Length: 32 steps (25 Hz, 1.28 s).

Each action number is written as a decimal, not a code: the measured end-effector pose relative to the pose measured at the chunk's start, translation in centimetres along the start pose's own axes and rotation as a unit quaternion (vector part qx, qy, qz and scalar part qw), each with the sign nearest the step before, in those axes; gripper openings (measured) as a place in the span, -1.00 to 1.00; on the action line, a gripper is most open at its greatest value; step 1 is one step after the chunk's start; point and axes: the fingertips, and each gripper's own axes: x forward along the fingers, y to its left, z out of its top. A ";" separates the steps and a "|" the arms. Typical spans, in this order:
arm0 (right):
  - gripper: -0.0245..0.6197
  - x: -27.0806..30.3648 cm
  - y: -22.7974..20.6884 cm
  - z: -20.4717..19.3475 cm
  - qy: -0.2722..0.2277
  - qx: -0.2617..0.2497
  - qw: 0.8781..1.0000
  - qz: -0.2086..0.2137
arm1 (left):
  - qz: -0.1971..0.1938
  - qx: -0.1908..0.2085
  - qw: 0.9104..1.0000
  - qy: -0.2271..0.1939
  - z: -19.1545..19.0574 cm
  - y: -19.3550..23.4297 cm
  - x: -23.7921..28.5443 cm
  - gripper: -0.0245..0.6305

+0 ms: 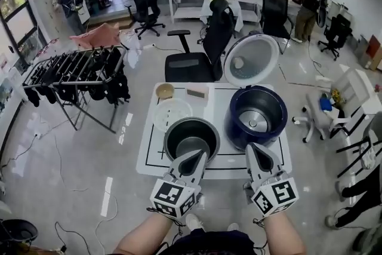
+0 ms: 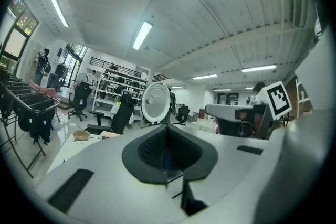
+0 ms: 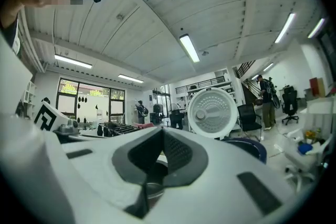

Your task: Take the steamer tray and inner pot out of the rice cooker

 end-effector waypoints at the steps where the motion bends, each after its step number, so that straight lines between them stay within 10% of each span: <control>1: -0.92 -0.7 -0.3 0.0 0.002 -0.003 1.000 0.001 | -0.003 0.002 1.000 0.000 -0.1 -0.9 0.0 -0.92; 16: -0.92 -14.2 -4.5 -2.3 0.027 0.026 0.996 0.075 | 0.081 0.006 0.997 0.005 -4.5 -15.9 -4.0 -0.92; 32: -0.92 -17.6 -3.7 -4.0 0.040 0.039 0.989 0.134 | 0.156 -0.001 0.988 -0.014 -6.1 -19.0 -7.4 -0.92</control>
